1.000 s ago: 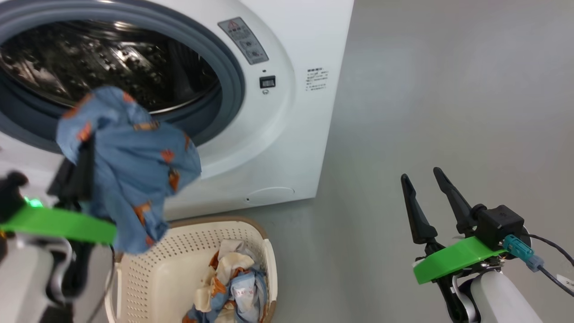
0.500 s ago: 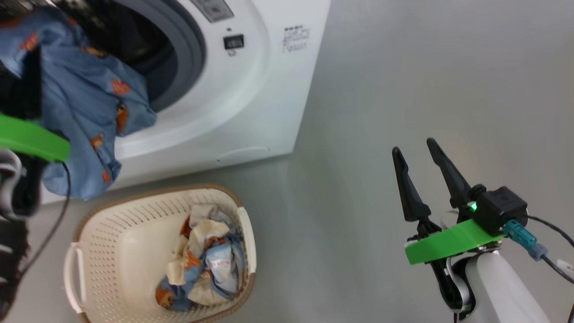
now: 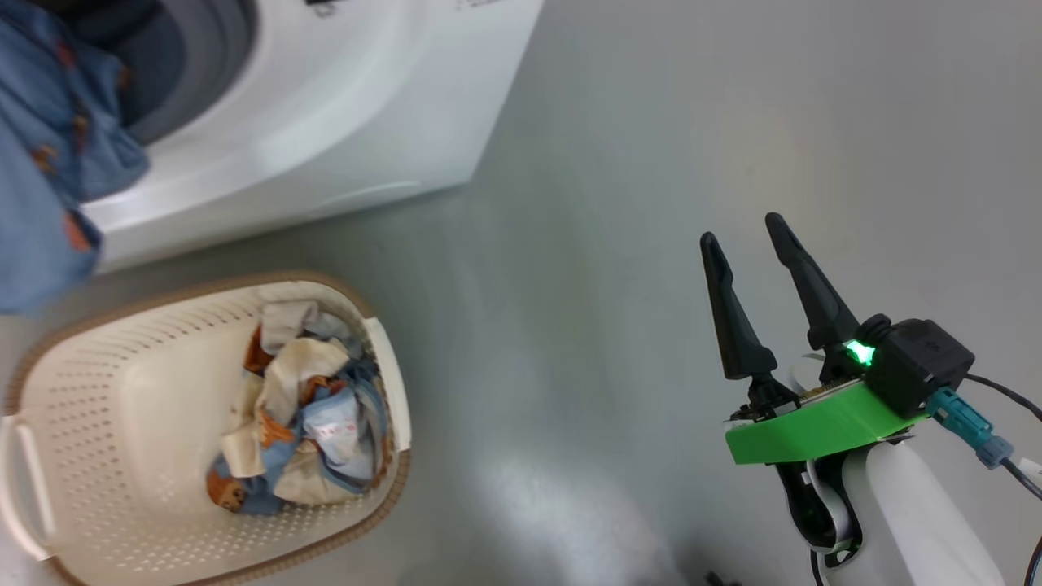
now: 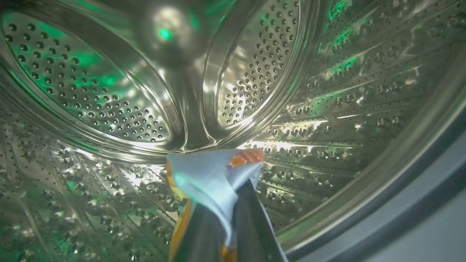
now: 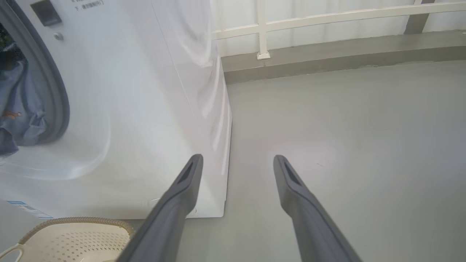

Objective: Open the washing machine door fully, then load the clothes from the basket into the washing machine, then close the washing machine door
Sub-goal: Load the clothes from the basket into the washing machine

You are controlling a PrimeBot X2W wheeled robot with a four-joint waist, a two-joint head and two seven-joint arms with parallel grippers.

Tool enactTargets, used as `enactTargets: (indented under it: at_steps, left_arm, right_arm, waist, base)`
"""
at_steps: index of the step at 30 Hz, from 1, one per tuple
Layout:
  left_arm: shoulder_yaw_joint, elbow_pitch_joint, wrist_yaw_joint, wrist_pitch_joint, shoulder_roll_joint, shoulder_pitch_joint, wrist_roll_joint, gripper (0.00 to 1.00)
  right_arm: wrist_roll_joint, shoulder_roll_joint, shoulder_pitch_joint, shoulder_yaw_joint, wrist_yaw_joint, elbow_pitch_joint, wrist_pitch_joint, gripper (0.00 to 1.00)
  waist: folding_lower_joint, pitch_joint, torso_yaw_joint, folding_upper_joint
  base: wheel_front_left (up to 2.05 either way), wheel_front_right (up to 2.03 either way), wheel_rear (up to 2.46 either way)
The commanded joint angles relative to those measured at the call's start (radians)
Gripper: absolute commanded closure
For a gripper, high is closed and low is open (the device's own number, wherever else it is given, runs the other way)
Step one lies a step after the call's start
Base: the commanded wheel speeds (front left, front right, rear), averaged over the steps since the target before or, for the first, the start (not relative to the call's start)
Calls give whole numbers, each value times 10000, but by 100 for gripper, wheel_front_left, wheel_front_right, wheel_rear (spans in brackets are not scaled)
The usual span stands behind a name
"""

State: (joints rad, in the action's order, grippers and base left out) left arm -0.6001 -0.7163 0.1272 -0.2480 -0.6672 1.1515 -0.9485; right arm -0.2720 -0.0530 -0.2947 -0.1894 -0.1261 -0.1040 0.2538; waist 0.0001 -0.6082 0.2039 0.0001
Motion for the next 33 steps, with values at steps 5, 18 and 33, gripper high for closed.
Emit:
enactTargets:
  at_steps: [5,18,33]
  left_arm:
    - [717,241,34,-131,-697,1418,257,100]
    - [3731,1206,34,-136,147,1010,2325,76]
    - [689,-1620,34,2187,392,1488,1540,0]
  right_arm:
    - [-222,27,57,-226,-46,455,80,0]
    - [-342,27,-6,-336,-46,517,80,0]
    - [-364,28,-151,-486,-46,117,80,0]
  waist:
    - [-1,-1023,624,-1]
    - [-1,-1181,705,-1]
    - [-1,-494,507,-1]
  base:
    - [0,0,0]
    - [0,0,0]
    - [0,0,0]
